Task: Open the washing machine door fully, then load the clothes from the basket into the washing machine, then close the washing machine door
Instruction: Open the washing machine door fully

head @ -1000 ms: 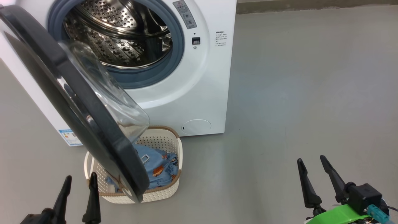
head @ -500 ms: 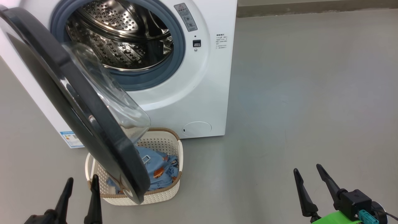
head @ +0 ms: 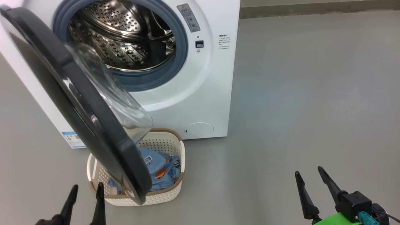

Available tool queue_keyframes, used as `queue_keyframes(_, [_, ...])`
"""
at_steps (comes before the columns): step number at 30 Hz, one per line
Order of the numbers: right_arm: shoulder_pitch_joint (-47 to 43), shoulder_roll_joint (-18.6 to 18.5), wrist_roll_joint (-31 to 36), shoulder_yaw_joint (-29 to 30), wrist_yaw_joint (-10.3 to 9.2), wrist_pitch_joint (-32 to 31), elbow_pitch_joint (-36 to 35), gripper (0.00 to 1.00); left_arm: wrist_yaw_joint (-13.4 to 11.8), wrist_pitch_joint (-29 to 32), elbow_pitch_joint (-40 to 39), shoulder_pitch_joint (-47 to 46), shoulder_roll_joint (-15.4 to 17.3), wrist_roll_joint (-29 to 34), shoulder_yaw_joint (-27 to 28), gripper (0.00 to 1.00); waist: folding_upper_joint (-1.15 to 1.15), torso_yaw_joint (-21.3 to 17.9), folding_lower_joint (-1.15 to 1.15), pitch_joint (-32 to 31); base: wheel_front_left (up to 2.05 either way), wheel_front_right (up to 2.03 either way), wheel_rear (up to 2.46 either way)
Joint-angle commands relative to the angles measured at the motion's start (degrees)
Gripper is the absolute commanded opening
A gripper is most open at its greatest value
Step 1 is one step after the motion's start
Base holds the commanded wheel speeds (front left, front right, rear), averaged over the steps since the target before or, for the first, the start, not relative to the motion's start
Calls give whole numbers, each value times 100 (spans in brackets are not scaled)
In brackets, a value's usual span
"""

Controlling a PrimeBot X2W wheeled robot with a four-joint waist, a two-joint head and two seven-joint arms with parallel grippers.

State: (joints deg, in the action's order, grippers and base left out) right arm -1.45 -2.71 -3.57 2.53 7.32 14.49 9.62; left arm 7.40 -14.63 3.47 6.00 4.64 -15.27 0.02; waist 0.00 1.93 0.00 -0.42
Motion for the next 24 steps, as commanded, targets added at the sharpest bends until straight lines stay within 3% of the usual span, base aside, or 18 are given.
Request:
queue_keyframes(1, [117, -18, -15, -125, 17, 51, -95, 100, 9, -37, -101, -136, 107, 45, 166, 100, 0, 2, 0, 4, 0, 0, 0])
queue_keyframes(14, [158, -17, -53, -139, 17, 51, 67, 100, 9, -37, -60, -153, 127, 25, 174, 100, 0, -4, 0, 13, 0, 0, 0])
queue_keyframes(15, [156, -17, -75, -151, 17, 51, 104, 100, 9, -37, -49, -151, 136, 14, 157, 54, 0, -5, 0, 15, 0, 0, 0])
queue_keyframes(16, [161, -17, -82, -163, 17, 51, 129, 100, 9, -37, -32, -150, 151, 1, 132, 0, 0, -5, 0, 18, 0, 0, 0])
queue_keyframes(24, [214, -17, -107, -239, 17, 51, 221, 100, 9, -37, -152, -300, 201, -177, 138, 0, 0, 5, 0, 34, 0, 0, 0])
